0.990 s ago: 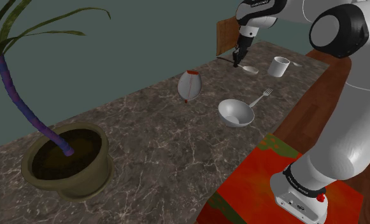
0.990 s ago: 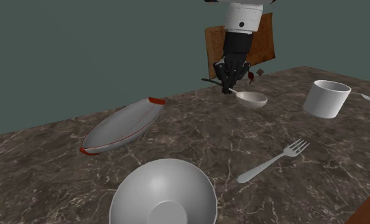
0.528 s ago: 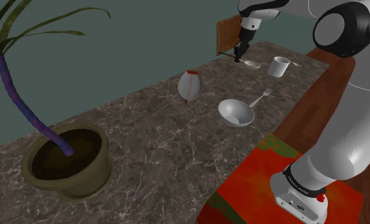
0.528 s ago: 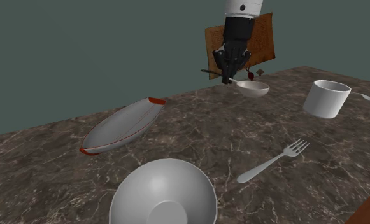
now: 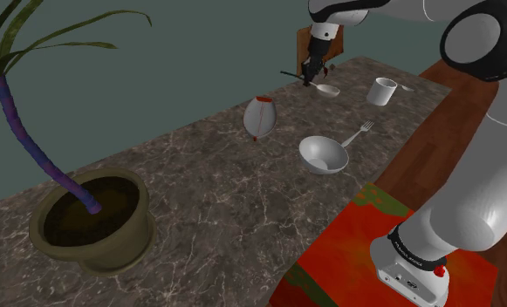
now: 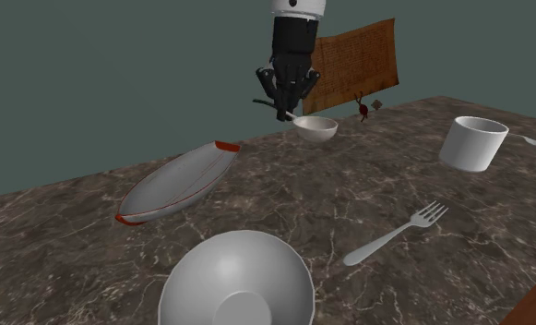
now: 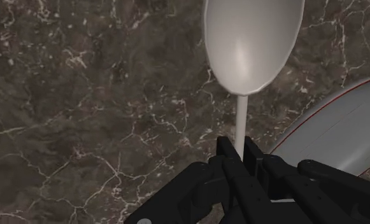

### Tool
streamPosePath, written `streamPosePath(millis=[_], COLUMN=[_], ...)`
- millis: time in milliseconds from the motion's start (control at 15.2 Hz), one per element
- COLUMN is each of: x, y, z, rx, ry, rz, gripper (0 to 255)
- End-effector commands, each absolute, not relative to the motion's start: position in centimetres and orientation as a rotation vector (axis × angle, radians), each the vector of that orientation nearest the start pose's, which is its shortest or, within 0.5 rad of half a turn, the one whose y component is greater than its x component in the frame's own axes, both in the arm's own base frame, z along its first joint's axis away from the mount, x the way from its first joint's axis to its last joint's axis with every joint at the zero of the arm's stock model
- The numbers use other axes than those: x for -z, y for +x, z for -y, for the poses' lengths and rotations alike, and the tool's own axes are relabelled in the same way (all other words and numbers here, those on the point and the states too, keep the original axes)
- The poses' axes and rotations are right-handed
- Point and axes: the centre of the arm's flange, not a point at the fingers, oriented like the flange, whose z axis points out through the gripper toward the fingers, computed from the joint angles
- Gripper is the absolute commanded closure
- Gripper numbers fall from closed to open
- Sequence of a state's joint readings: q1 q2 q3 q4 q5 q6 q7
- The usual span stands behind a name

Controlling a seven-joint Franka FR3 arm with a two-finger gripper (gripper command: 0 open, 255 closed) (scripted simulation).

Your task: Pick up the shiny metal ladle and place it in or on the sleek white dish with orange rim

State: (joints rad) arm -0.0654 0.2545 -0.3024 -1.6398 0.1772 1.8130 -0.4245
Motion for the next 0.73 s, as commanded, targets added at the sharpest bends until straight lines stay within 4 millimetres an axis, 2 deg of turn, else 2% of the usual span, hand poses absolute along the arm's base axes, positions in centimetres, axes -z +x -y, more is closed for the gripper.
streamPosePath(millis=[0,660], x=[-46.4,-47.0], y=[60.2,63.2], z=[17.1,4.2], rx=[-0.04,-0.04], ry=[-3.027,-3.027], rz=[0.02,0.02], gripper=[255,255])
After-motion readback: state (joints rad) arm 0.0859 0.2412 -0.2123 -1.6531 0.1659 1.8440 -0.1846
